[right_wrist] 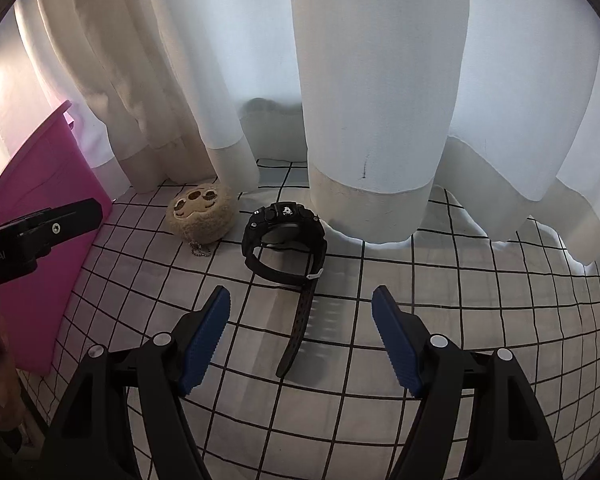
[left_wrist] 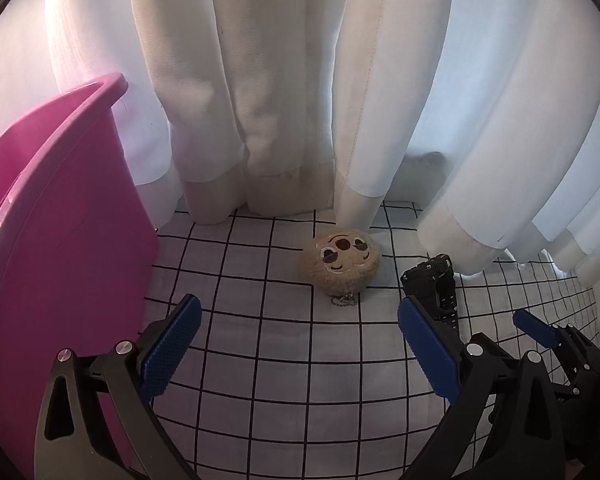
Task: Organize jewelry
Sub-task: 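Grasp the beige plush keychain with the left tool while the right tool grasps the black watch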
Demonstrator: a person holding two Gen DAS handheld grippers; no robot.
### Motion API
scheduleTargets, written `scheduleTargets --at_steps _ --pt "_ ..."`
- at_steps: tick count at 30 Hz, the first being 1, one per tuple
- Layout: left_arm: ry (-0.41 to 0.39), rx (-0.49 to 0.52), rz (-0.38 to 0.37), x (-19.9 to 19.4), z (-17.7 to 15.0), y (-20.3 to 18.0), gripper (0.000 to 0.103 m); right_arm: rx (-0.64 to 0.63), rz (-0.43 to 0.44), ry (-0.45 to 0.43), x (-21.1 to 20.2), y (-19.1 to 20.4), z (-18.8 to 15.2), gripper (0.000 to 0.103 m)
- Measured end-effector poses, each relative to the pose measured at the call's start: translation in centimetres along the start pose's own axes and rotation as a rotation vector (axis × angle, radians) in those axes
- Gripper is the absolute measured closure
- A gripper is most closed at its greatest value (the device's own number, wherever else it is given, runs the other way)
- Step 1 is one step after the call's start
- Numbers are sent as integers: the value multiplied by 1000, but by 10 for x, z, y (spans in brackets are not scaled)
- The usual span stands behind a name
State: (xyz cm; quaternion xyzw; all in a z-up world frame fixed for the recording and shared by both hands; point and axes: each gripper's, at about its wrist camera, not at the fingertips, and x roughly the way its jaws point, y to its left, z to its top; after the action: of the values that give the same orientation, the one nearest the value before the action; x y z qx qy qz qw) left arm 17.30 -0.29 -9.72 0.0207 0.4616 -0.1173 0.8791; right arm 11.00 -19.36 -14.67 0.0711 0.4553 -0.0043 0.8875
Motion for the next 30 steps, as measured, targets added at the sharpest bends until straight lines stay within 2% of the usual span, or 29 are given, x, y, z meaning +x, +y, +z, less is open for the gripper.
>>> scheduleTargets --at_steps 13,21,30 --pt "87 24 18 75 4 -2 6 -22 -28 37 56 10 8 33" --pt "103 35 25 97 10 -4 6 -24 -25 43 72 12 13 33" --pt "97 43 17 105 17 -9 6 -9 -9 46 81 12 17 33"
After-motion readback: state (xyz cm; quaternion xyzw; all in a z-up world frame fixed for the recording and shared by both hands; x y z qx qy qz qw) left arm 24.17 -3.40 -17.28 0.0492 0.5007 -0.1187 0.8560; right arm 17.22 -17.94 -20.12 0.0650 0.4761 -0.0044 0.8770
